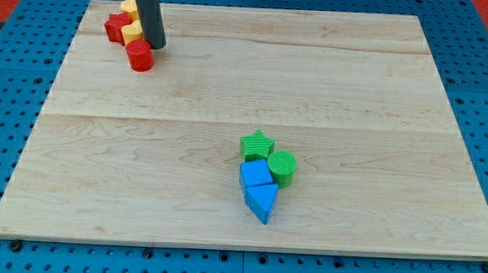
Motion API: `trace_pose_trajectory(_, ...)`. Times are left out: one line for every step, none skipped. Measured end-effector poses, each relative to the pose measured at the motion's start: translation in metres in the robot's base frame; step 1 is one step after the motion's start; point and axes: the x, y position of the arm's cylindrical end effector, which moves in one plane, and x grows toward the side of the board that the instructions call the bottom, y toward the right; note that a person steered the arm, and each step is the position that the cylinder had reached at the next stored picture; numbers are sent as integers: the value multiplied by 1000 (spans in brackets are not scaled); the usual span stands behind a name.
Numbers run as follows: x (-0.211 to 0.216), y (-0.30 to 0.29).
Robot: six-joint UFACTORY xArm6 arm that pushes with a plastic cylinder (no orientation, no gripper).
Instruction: Push the yellow heart to the bottom of the red star
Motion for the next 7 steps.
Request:
trace_pose_trajectory(-33, 9)
trace_pose_trajectory(-81, 4)
trace_pose_trajectory(-69, -28)
trace_pose_trajectory(-44, -41)
trace_pose_trajectory(-22, -47)
trace_pose_trajectory(-13, -47)
trace_pose_trajectory(-1, -36)
